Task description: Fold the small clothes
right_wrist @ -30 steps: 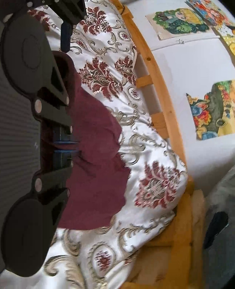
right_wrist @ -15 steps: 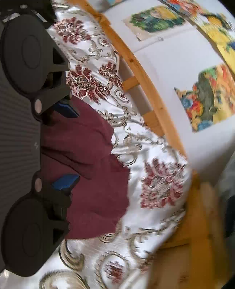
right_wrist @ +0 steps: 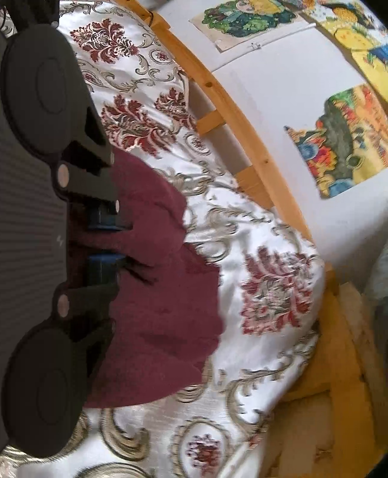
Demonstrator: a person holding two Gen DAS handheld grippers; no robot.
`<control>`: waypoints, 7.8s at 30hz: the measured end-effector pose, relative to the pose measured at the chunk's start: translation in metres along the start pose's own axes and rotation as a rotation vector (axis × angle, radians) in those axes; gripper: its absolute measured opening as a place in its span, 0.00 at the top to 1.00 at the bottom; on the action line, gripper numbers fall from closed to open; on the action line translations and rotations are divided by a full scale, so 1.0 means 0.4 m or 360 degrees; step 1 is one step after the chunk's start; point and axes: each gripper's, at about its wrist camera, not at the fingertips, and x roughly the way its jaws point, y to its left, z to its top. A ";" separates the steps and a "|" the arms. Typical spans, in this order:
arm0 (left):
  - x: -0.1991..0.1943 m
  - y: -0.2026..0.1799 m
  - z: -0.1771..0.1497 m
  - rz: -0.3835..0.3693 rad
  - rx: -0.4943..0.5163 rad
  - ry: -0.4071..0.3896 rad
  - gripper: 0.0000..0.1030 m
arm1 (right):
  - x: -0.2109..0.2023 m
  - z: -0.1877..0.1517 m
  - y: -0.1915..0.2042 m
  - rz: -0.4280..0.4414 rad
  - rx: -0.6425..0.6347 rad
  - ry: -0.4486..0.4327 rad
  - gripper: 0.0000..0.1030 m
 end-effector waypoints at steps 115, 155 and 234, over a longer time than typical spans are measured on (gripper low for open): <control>0.159 0.144 -0.047 -0.0385 -0.1423 0.0165 0.01 | -0.109 -0.031 -0.039 -0.0462 -0.0765 0.0288 0.00; 0.160 0.131 -0.061 -0.0371 -0.1460 0.0186 0.01 | -0.093 0.034 -0.109 -0.0546 -0.0352 -0.0322 0.00; 0.262 0.235 -0.108 -0.0988 -0.1725 0.0239 0.09 | 0.085 0.115 -0.268 0.0039 0.0223 -0.0065 0.78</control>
